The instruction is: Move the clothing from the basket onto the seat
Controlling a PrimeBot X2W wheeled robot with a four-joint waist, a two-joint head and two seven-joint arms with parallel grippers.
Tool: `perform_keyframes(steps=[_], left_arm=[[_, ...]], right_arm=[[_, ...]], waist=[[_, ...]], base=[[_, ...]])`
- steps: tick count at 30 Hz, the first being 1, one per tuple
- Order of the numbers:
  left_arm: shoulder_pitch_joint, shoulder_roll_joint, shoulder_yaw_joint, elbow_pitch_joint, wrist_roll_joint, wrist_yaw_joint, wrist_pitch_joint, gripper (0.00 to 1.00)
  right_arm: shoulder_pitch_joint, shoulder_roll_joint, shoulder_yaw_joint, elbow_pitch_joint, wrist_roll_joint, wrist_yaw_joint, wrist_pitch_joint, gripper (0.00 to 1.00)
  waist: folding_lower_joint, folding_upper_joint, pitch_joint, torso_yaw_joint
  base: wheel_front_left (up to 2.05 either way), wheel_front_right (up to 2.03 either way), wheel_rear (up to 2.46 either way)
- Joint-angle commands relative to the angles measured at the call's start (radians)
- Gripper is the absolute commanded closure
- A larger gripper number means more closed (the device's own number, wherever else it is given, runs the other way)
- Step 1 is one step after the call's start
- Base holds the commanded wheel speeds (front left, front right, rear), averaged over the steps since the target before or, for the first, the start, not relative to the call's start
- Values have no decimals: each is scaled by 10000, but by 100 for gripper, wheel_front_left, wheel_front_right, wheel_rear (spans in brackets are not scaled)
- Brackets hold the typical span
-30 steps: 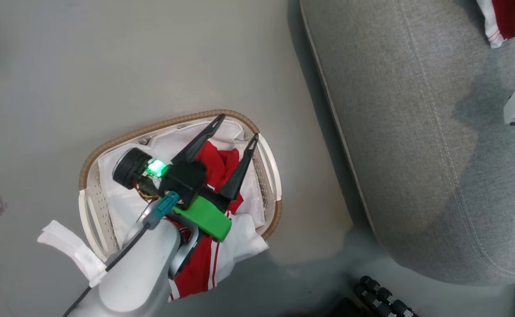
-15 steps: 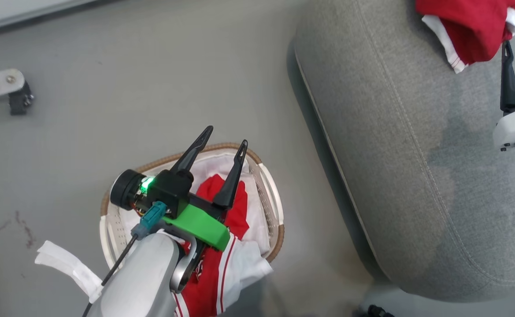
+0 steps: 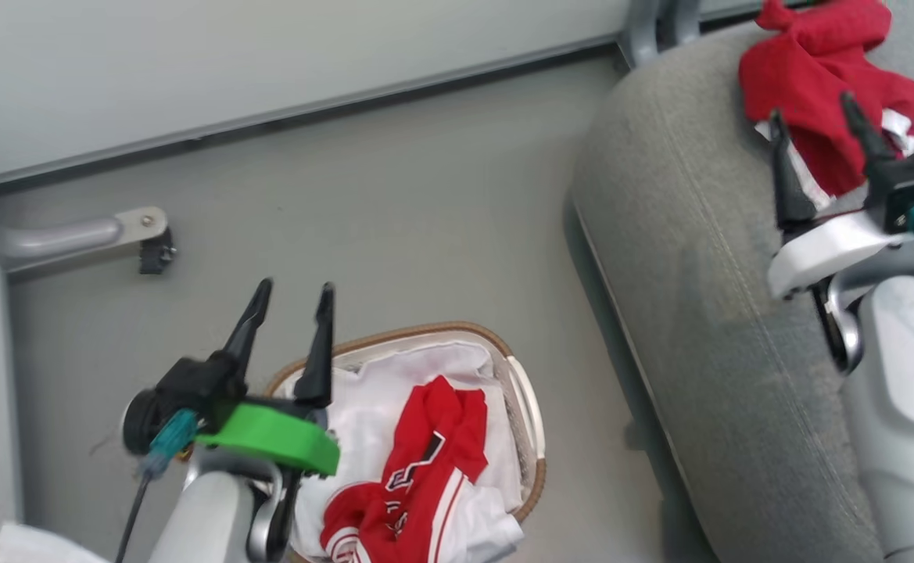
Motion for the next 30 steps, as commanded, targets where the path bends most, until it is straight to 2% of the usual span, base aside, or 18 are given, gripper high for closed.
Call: perform_keyframes(steps=[1, 7, 11, 21, 30], left_arm=[[358, -18, 286, -35, -8, 0, 4, 0], [1383, -157, 1523, -107, 12, 0, 4, 0], [1952, -208, 1922, -141, 71, 0, 4, 0], [2669, -287, 1941, -237, 58, 0, 4, 0], [2795, -298, 1738, -298, -30, -1, 4, 0]], right_arm=[[339, 167, 19, -88, 156, -14, -21, 0], [1337, 915, 239, -467, 596, -14, -23, 0], [2182, 1165, 318, -800, 807, -14, -21, 0], [4094, 1249, 517, -1809, 1573, -14, -23, 0], [4569, 1250, 832, -1624, 1776, -14, -21, 0]], waist=[[1, 0, -665, 680], [1, 0, -1043, 1045], [1, 0, -1242, 1198], [1, 0, -1711, 1347], [1, 0, -1965, 1202]], base=[[0, 0, 0], [0, 0, 0], [0, 0, 0], [0, 0, 0], [0, 0, 0]])
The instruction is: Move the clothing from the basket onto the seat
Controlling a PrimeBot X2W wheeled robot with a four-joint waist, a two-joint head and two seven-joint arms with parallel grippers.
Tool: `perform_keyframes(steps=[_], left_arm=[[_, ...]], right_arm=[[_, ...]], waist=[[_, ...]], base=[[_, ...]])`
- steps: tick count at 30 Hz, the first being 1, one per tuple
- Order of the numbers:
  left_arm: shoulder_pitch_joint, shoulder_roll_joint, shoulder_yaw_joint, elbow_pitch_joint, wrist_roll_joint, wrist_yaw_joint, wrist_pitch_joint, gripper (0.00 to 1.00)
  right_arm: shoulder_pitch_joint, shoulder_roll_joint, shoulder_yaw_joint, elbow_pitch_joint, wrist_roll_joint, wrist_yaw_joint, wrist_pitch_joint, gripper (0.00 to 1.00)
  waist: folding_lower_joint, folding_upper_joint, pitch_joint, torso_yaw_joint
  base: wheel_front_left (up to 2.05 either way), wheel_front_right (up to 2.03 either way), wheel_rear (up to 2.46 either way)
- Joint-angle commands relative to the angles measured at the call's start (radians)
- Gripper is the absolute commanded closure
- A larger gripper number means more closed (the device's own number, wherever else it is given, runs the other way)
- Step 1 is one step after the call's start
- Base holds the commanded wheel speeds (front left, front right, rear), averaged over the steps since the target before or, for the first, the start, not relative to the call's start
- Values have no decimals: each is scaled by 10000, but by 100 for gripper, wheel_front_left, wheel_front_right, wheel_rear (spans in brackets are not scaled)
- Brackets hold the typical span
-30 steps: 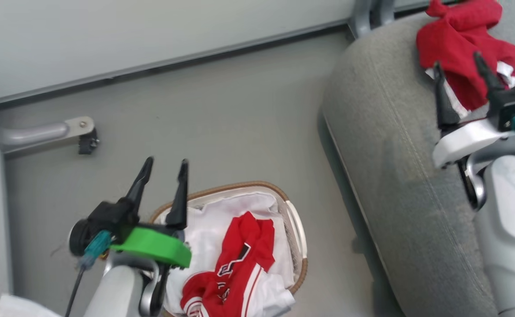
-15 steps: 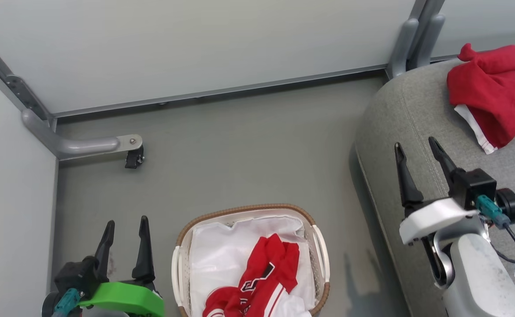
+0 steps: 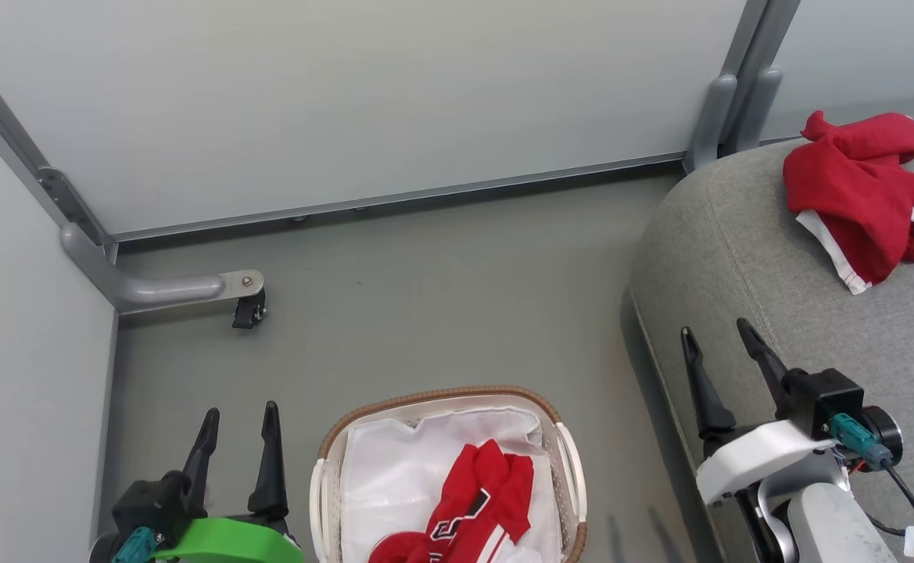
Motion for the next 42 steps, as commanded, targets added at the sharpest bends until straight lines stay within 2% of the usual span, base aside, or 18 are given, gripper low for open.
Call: perform_keyframes(steps=[1, 30, 35, 42], left_arm=[[148, 2, -11, -6, -69, -1, 2, 0], [43, 3, -149, 28, -104, -1, 2, 0], [-240, 3, -403, 227, 29, -1, 2, 0], [-1189, 7, -1314, 831, 224, -1, 2, 0]], right_arm=[[155, -34, 44, 64, 62, -14, -23, 0], [91, -32, 201, 155, 233, -14, -23, 0], [4, -31, 113, 67, 183, -14, -23, 0], [-408, -32, -16, -195, -16, -14, -23, 0]], waist=[[1, 0, -44, -23], [1, 0, 60, -7], [1, 0, 320, 30], [1, 0, 1231, -37]], base=[[0, 0, 0], [0, 0, 0], [0, 0, 0], [0, 0, 0]])
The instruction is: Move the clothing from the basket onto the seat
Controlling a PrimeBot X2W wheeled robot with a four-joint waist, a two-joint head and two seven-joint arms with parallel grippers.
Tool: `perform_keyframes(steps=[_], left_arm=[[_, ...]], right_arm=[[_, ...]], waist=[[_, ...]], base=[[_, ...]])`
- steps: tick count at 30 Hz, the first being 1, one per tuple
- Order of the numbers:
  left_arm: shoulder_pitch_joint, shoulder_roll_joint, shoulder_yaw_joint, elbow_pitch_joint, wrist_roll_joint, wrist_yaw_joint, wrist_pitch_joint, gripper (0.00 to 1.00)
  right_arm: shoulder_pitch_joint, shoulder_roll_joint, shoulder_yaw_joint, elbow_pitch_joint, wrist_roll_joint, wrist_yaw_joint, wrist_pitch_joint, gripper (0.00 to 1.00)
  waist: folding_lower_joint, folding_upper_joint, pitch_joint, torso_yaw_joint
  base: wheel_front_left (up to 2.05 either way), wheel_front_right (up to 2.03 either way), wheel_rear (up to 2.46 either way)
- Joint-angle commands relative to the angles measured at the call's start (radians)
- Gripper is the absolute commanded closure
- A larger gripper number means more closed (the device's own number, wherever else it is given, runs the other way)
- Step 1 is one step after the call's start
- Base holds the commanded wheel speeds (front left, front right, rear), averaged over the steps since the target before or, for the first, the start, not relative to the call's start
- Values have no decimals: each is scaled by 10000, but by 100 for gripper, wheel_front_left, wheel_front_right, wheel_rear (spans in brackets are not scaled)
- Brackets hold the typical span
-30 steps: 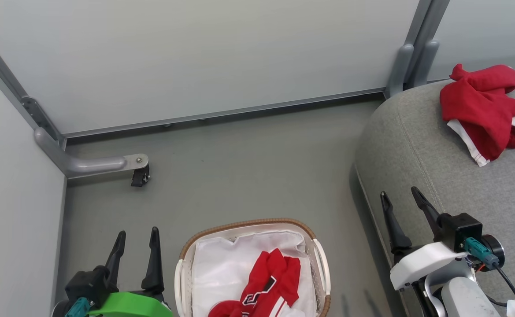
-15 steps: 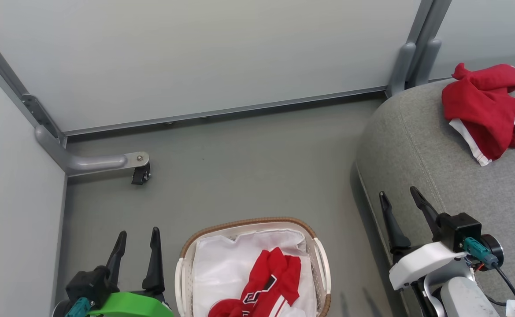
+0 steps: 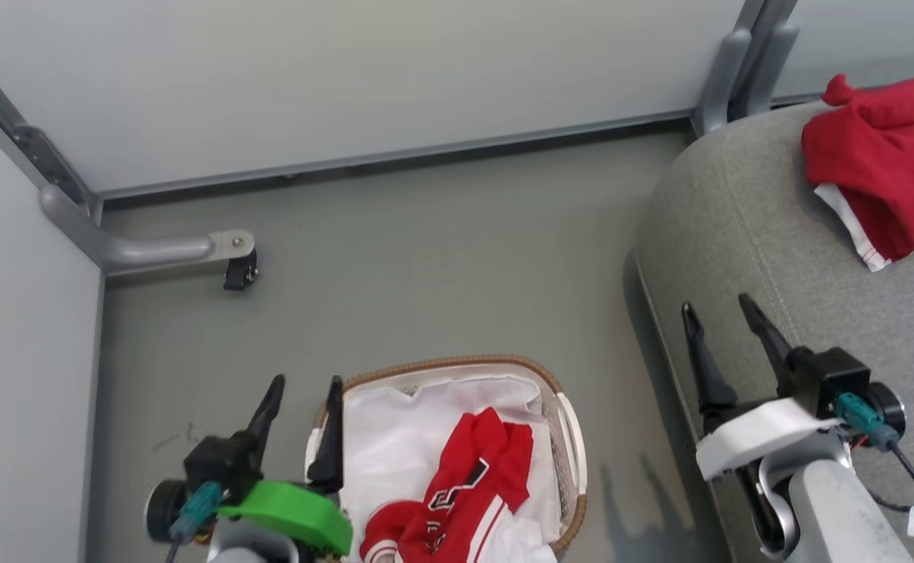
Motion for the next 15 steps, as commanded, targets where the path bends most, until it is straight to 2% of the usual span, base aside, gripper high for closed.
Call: perform_keyframes(steps=[1, 8, 15], left_arm=[[-364, 31, -159, 134, 63, -1, 4, 0], [-1995, 103, -1387, 1475, 210, -1, 6, 0], [-3642, 208, -2670, 3436, 115, -1, 4, 0]], right_arm=[[-210, -32, -49, -102, -98, -14, -25, 0], [-986, -30, -79, -706, -400, -14, -25, 0], [-1756, -29, 61, -1446, -266, -14, -25, 0]], waist=[[0, 0, 611, -80], [0, 0, 2270, -483], [0, 0, 4072, -1239]], base=[[0, 0, 0], [0, 0, 0], [0, 0, 0]])
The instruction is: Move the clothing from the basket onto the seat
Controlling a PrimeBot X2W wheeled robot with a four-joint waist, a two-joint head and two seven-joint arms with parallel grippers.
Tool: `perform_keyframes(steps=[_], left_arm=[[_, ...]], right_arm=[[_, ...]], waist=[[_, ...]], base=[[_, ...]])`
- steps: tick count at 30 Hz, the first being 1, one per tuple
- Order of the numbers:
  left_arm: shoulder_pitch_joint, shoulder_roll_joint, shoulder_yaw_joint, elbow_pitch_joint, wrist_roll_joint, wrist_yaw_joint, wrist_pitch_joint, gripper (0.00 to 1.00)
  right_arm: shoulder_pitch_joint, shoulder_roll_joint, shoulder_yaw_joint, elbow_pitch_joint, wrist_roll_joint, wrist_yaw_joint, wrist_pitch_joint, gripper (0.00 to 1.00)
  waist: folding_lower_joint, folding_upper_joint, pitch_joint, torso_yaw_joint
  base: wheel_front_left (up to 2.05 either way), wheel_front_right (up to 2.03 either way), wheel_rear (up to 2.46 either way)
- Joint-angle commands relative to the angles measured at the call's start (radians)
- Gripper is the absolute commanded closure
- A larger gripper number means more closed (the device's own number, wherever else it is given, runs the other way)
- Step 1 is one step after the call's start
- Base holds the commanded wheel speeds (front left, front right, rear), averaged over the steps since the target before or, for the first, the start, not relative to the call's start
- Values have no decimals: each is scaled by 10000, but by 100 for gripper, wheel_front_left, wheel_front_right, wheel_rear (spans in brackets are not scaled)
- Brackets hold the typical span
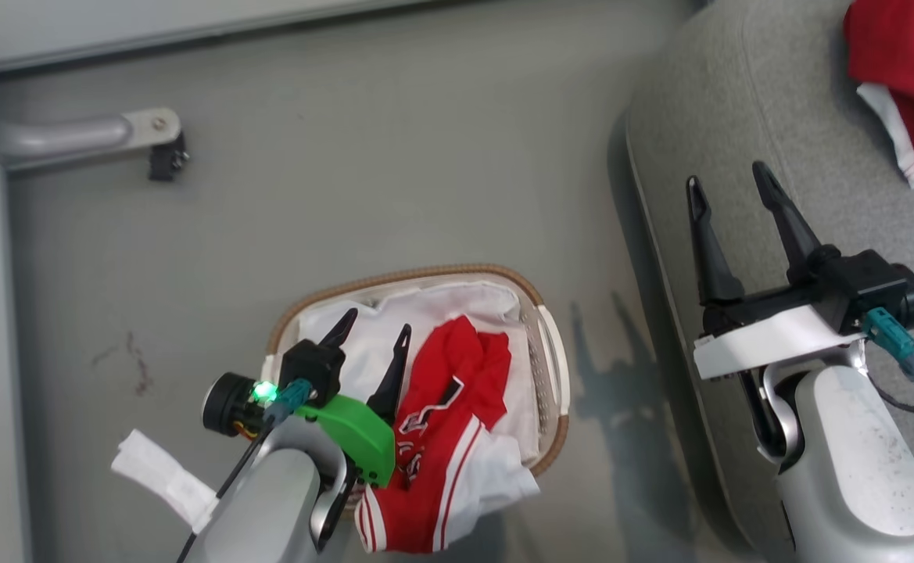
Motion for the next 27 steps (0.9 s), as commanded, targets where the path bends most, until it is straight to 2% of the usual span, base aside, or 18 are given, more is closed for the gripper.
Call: perform_keyframes(steps=[1, 8, 14, 27], left_arm=[[-413, 99, -161, 286, -81, -1, 2, 0], [-1658, 226, -1136, 2177, -591, -1, -1, 0], [-2384, 476, -1532, 3593, -1050, -1, 4, 0], [-3144, 904, -1945, 4764, -1638, -1, 2, 0]], right_arm=[[-224, -23, 17, -148, 83, -14, -23, 0], [-645, -17, 269, -720, 353, -14, -23, 0], [-897, -16, 530, -1002, 753, -14, -23, 0], [-1307, -19, 963, -1395, 1149, -14, -21, 0]], waist=[[0, 0, 1677, -873], [0, 0, 3027, -1633], [0, 0, 3803, -2156], [0, 0, 4740, -2715]], base=[[0, 0, 0], [0, 0, 0], [0, 0, 0], [0, 0, 0]])
